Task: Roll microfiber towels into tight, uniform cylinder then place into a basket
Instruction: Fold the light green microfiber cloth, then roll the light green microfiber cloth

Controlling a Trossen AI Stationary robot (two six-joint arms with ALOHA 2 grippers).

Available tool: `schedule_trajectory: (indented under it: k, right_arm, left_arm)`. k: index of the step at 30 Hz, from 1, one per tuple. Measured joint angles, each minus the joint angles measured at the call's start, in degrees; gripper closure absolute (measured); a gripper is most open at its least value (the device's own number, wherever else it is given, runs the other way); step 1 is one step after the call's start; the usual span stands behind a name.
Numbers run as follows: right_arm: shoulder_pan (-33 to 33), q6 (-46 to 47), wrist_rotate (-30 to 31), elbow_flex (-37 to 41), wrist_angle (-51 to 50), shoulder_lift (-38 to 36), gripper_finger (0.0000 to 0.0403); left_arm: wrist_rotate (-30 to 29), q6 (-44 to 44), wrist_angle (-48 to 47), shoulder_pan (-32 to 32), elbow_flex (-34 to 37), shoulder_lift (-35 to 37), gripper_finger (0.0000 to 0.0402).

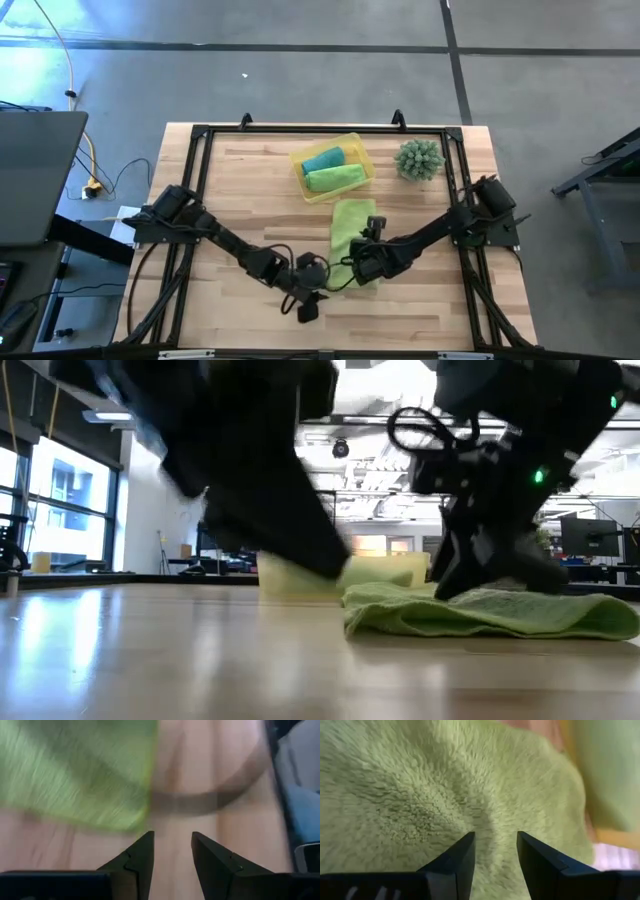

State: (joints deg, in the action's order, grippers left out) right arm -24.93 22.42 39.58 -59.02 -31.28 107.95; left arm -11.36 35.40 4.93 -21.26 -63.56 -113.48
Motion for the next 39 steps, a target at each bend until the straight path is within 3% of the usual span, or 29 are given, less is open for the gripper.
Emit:
schedule_trajectory:
  k: [6,10,15,20,24,31,34,39]
  right_arm:
    - [-0.31,2.23,0.52,-0.02,-10.09,-7.23,0.0266]
    - [-1.93,2.59,-1.15,-0.04,-16.24,-11.33,0.0266]
    - [-6.8,4.81,-4.24,1.34,-20.05,-14.46,0.0266]
    - [-13.35,13.65,-4.7,10.99,-13.15,-18.76,0.0266]
    - [-17.18,16.35,-4.95,18.71,2.21,-22.71,0.0266]
    - [-19.43,-5.39,-13.94,26.97,27.77,-23.7,0.0266]
    - [-19.12,-9.05,-13.99,27.89,30.14,-23.26,0.0266]
    - [-18.56,-11.3,-13.64,27.93,30.7,-23.26,0.0257]
  left_arm:
    - [-1.75,-16.27,2.09,0.2,-0.28,0.37,0.0282]
    - [-7.38,-26.17,2.4,0.51,-0.34,0.53,0.0282]
    - [-9.43,-28.75,2.36,1.49,-0.34,0.56,0.0282]
    - [-7.8,-28.13,2.16,2.19,-0.34,0.56,0.0282]
    - [-7.45,-28.14,2.08,2.19,-0.34,0.56,0.0282]
    - [-1.53,-31.72,1.89,2.21,-0.39,-1.73,0.0282]
    - [-1.28,-36.52,2.14,2.12,-0.39,-3.0,0.0282]
    - [-2.54,-35.79,2.11,2.14,-0.39,-3.16,0.0278]
